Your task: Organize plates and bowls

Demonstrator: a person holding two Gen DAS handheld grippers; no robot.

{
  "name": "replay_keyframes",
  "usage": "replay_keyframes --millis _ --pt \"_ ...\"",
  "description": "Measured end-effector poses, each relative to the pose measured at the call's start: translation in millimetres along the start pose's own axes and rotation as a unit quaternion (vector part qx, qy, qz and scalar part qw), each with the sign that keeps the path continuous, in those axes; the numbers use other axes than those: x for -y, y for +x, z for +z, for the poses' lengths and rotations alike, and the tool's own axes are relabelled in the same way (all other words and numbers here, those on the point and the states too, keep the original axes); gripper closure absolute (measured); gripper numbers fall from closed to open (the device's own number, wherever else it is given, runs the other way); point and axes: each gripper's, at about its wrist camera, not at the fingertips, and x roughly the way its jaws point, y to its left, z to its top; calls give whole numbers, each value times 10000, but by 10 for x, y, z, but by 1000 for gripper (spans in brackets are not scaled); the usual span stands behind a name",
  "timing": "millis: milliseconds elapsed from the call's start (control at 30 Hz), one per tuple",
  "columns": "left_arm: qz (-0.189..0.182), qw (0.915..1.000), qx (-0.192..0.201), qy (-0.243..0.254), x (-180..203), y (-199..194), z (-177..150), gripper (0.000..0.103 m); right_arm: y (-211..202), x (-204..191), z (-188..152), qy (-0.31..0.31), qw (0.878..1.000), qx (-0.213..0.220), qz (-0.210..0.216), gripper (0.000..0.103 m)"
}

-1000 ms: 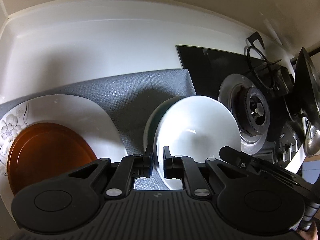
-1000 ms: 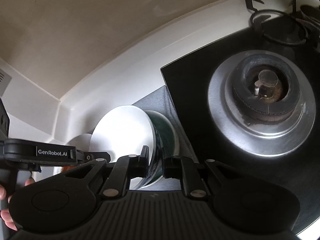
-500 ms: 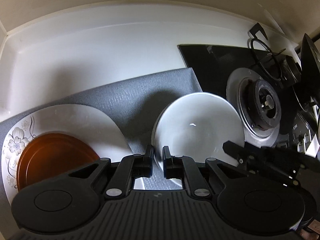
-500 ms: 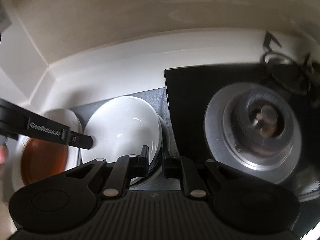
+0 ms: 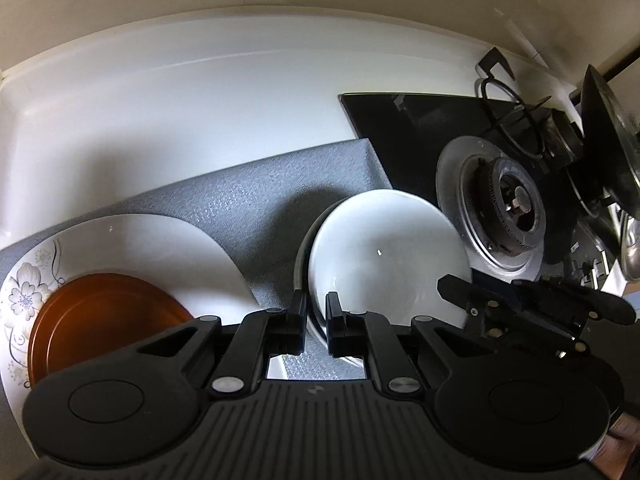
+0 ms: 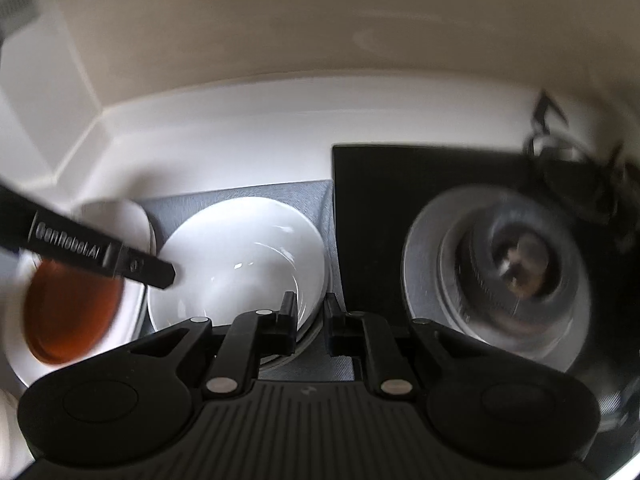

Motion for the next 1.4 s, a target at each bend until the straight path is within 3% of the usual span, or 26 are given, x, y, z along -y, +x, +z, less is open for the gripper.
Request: replay_keyframes --millis 133,267,433,700,767,867,1033,1200,1400 --pt "-23 10000 48 35 0 5 17 93 -40 184 -31 788 9962 -19 376 87" --pt "-63 10000 39 -66 -30 15 42 92 -37 407 -116 1765 9806 -28 849 61" --pt "0 9998 -115 -144 -83 97 62 76 14 553 -226 2499 9604 -97 1230 58" --pt "-73 9991 -417 -9 -42 360 64 77 266 501 -288 2872 9471 -369 1382 52" --pt "-23 9991 -423 96 -17 406 51 77 322 474 -287 2888 9477 -395 1297 55" --pt "55 9990 -385 201 19 404 22 77 354 464 -298 2937 9492 -406 1051 73" --pt "124 9984 -447 328 110 364 -67 77 319 427 -324 2705 9567 -536 934 76" --pt "81 9973 -602 406 211 302 -416 76 131 390 -517 2588 9587 -862 804 78" --pt "-176 9979 -555 272 166 286 -448 77 47 535 -724 2844 9490 -869 1048 76"
